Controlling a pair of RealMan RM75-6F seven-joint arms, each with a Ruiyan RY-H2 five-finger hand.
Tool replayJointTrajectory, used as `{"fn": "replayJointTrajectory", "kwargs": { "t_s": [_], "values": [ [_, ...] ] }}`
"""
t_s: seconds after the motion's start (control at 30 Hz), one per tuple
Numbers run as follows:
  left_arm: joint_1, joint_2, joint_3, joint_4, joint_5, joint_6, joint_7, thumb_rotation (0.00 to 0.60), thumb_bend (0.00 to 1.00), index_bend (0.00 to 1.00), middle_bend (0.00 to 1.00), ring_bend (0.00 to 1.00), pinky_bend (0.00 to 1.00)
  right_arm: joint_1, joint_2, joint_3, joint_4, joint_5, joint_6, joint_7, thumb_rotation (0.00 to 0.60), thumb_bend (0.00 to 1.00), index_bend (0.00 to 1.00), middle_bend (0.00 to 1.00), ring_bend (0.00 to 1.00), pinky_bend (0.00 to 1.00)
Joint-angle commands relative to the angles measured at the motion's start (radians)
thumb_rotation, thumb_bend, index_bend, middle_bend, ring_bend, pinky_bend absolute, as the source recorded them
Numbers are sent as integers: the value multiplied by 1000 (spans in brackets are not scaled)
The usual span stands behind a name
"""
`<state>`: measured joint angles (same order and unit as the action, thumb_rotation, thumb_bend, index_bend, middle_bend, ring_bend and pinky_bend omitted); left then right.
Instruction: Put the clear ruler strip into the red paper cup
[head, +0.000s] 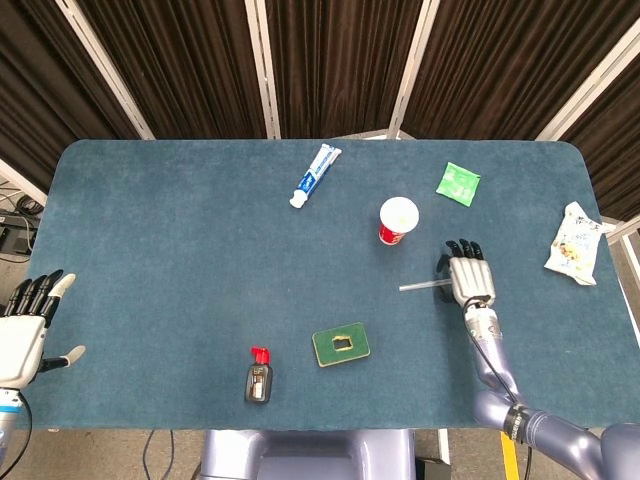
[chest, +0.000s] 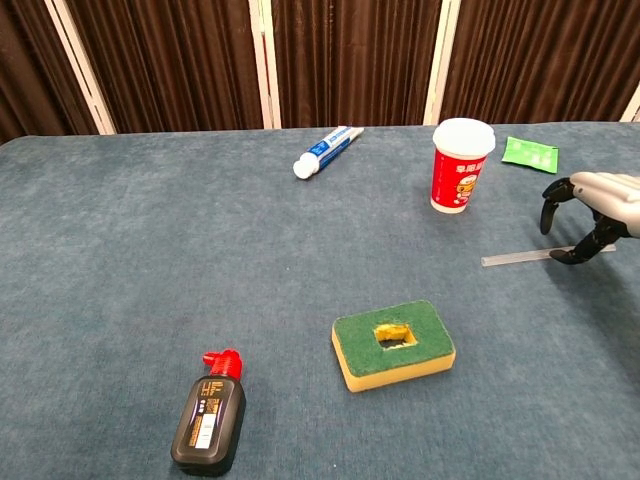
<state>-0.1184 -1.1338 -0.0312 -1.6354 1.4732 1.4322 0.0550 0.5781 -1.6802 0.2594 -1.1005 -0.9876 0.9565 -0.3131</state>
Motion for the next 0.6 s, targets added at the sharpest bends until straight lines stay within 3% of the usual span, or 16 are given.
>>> {"fn": "replayJointTrajectory", "kwargs": {
  "t_s": [0.03, 0.6],
  "values": [
    [0, 0, 0, 0, 0, 0, 0, 600, 35, 25, 0, 0, 0, 0, -10, -4, 14, -6, -1, 12, 600, 303, 473, 136, 0, 0],
    [-1, 1, 0, -1, -5, -6, -4, 600, 33, 25, 0, 0, 0, 13, -61, -18, 51, -34, -17, 49, 600, 335, 485, 136, 0, 0]
  ]
}}
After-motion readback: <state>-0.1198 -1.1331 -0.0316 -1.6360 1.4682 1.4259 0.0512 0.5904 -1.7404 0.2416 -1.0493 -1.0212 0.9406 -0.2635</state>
